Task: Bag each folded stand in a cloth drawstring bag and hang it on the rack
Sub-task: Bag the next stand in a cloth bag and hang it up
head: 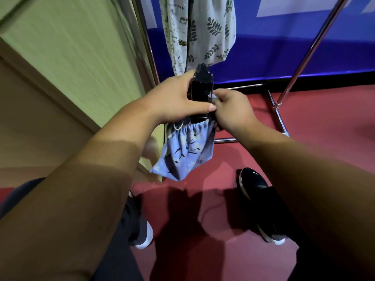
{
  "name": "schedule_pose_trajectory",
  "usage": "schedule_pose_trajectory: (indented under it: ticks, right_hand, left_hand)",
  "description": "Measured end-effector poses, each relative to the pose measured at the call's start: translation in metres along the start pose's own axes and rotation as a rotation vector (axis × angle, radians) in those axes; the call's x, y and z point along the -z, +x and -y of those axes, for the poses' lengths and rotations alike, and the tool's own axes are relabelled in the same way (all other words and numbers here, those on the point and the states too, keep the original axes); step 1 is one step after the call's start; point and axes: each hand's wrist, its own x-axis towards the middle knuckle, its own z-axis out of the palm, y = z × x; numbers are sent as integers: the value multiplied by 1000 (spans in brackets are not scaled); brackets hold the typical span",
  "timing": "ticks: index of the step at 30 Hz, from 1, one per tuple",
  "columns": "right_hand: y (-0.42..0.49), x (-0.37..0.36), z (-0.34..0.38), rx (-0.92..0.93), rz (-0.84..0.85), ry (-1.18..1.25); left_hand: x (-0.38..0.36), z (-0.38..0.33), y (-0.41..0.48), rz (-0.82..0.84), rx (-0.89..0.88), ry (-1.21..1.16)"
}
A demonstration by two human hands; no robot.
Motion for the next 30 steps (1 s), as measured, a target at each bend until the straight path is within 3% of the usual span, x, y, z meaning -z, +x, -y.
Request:
schedule_pose_trajectory:
  ticks: [3,11,16,19,24,30]
  right_hand:
    - [6,4,8,88,-157,27]
    - [1,8,17,-32,-17,34]
    - [3,9,9,-79,13,3]
    - [7,10,4,-118,-1,-19]
    - [12,10,0,-149,-71,-3]
    - [11,14,-3,-217,-37,22]
  left_hand:
    - [-5,1,0,65,0,92]
    - [-6,13,2,-2,99,85]
    - [-4,23,4,105,171,407]
    - [-7,27,6,83,220,527]
    - [-11,19,7,29,282,512]
    - [-11,20,11,0,352,512]
